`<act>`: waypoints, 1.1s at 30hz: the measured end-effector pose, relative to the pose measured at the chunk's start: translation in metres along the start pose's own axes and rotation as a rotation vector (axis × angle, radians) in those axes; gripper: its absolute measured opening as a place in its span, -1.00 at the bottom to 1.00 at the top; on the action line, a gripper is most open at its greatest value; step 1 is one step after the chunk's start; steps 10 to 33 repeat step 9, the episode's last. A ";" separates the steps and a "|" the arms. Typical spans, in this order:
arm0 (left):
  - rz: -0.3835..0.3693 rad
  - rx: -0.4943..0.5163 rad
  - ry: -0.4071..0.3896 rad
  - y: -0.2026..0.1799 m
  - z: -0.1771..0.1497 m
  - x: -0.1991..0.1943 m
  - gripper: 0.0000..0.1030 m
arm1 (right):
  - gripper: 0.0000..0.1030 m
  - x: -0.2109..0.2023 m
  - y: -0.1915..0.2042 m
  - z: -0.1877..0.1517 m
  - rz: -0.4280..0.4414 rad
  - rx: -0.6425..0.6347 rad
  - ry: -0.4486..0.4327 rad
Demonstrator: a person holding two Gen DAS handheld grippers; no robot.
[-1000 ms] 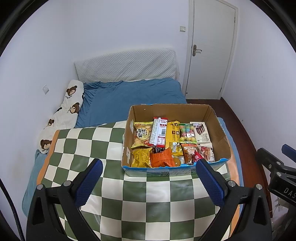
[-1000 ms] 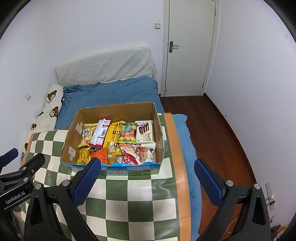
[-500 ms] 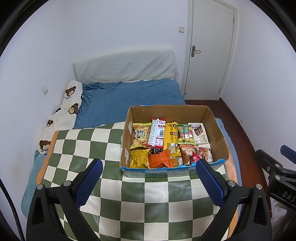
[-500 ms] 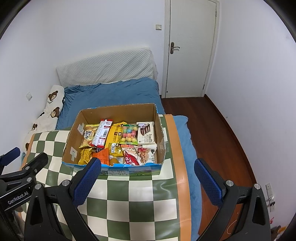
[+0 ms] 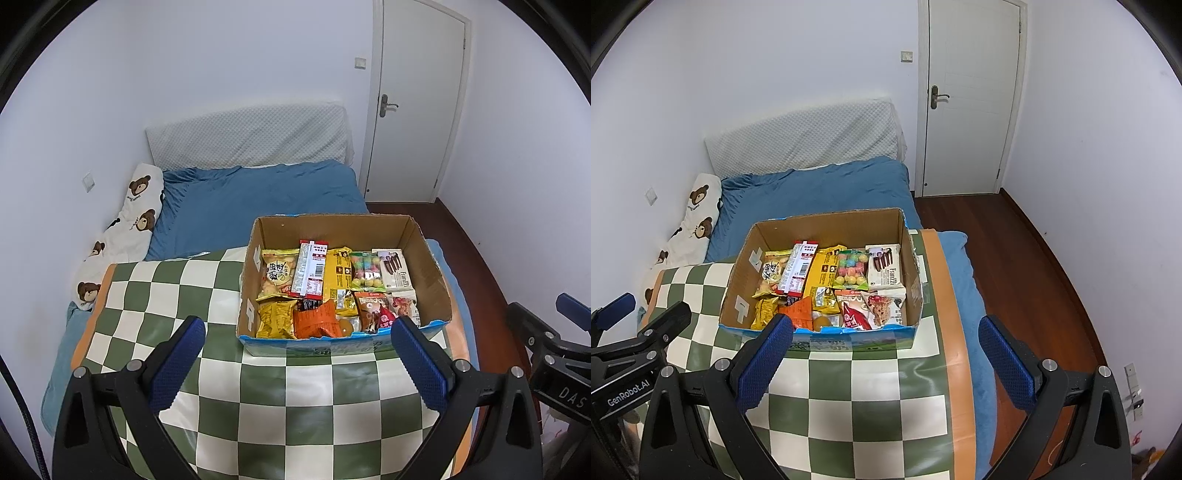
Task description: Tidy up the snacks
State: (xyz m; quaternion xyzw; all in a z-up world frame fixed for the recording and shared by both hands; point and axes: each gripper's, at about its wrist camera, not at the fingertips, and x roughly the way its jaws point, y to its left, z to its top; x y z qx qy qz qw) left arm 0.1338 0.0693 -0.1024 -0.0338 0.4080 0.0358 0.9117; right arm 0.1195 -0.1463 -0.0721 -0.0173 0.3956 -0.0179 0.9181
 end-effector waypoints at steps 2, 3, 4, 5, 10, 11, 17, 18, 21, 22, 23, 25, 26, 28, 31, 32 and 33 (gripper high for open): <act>0.000 0.001 0.001 -0.001 -0.001 0.000 1.00 | 0.99 0.000 0.000 0.000 0.002 0.001 0.000; 0.000 0.001 0.002 -0.001 -0.001 0.000 1.00 | 0.99 0.000 0.000 0.000 0.001 0.001 0.000; 0.002 0.001 0.000 -0.001 -0.001 0.000 1.00 | 0.99 0.000 0.000 0.000 0.001 0.001 -0.001; 0.002 0.001 -0.002 -0.001 -0.001 0.000 1.00 | 0.99 0.000 0.000 0.000 0.002 0.000 -0.001; 0.001 0.002 -0.015 -0.001 -0.001 -0.004 1.00 | 0.99 0.000 0.000 0.000 0.002 0.001 -0.001; 0.001 0.002 -0.015 -0.001 -0.001 -0.004 1.00 | 0.99 0.000 0.000 0.000 0.002 0.001 -0.001; 0.001 0.002 -0.015 -0.001 -0.001 -0.004 1.00 | 0.99 0.000 0.000 0.000 0.002 0.001 -0.001; 0.001 0.002 -0.015 -0.001 -0.001 -0.004 1.00 | 0.99 0.000 0.000 0.000 0.002 0.001 -0.001; 0.001 0.002 -0.015 -0.001 -0.001 -0.004 1.00 | 0.99 0.000 0.000 0.000 0.002 0.001 -0.001; 0.001 0.002 -0.015 -0.001 -0.001 -0.004 1.00 | 0.99 0.000 0.000 0.000 0.002 0.001 -0.001; 0.001 0.002 -0.015 -0.001 -0.001 -0.004 1.00 | 0.99 0.000 0.000 0.000 0.002 0.001 -0.001; 0.001 0.002 -0.015 -0.001 -0.001 -0.004 1.00 | 0.99 0.000 0.000 0.000 0.002 0.001 -0.001; 0.001 0.002 -0.015 -0.001 -0.001 -0.004 1.00 | 0.99 0.000 0.000 0.000 0.002 0.001 -0.001; 0.001 0.002 -0.015 -0.001 -0.001 -0.004 1.00 | 0.99 0.000 0.000 0.000 0.002 0.001 -0.001; 0.001 0.002 -0.015 -0.001 -0.001 -0.004 1.00 | 0.99 0.000 0.000 0.000 0.002 0.001 -0.001; 0.001 0.002 -0.015 -0.001 -0.001 -0.004 1.00 | 0.99 0.000 0.000 0.000 0.002 0.001 -0.001; 0.001 0.002 -0.015 -0.001 -0.001 -0.004 1.00 | 0.99 0.000 0.000 0.000 0.002 0.001 -0.001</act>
